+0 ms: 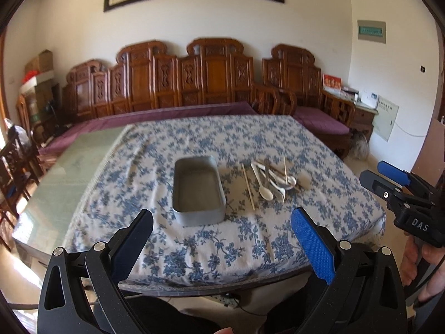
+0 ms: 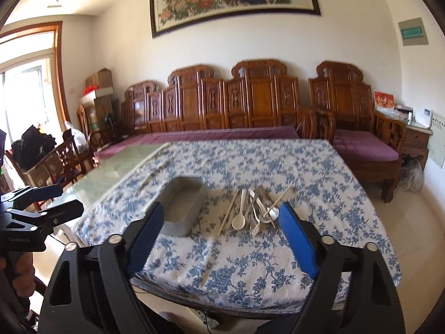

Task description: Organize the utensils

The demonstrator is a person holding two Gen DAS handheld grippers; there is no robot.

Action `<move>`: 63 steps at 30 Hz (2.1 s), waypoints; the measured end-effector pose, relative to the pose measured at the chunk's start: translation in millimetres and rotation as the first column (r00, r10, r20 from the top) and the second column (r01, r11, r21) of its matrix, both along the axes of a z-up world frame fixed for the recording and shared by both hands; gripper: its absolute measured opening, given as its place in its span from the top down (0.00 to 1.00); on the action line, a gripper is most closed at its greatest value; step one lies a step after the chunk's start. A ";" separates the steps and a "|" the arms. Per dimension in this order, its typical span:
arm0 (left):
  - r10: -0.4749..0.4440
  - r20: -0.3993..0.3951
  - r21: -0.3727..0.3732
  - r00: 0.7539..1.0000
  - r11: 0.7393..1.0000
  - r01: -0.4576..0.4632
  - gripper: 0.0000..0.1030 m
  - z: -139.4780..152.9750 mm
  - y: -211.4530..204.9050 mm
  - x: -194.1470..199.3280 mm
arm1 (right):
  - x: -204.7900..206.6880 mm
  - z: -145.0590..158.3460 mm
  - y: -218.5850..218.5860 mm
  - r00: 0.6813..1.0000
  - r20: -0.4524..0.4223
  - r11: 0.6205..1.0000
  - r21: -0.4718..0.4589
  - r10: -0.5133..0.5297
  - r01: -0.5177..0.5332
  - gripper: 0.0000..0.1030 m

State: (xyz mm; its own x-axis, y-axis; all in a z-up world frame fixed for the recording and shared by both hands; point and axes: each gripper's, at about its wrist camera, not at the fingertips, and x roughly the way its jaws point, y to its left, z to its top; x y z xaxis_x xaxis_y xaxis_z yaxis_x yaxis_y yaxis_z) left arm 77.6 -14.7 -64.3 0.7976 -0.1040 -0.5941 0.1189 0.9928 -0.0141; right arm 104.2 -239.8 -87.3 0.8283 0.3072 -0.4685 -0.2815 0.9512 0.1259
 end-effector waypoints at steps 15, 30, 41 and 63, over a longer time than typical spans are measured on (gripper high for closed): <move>-0.082 -0.135 -0.015 0.987 0.997 0.080 0.07 -48.5 -18.0 96.3 | 123.5 -81.9 -18.5 0.981 -0.192 1.000 -0.019 0.005 -0.009 0.56; -0.138 -0.210 -0.008 0.968 0.990 0.140 0.29 -89.0 -40.9 171.0 | 241.6 -154.1 -26.7 0.940 -0.341 0.999 -0.035 -0.011 -0.001 0.65; -0.132 -0.271 -0.005 0.954 0.991 0.135 0.32 -119.9 -59.3 206.2 | 283.2 -182.7 -29.1 0.913 -0.403 0.996 -0.085 -0.059 0.027 0.81; -0.178 -0.381 0.011 0.908 0.980 0.196 0.67 -170.2 -101.3 255.6 | 273.7 -167.0 -70.1 0.919 -0.393 0.997 0.044 -0.040 0.062 0.94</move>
State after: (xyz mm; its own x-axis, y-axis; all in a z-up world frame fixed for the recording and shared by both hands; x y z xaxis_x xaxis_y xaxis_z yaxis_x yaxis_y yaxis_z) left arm 333.2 -116.0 -234.5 0.4830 -0.1933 -0.8540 0.2977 0.9535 -0.0475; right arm 377.9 -309.9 -254.4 0.5975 0.3036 -0.7422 -0.1511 0.9516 0.2676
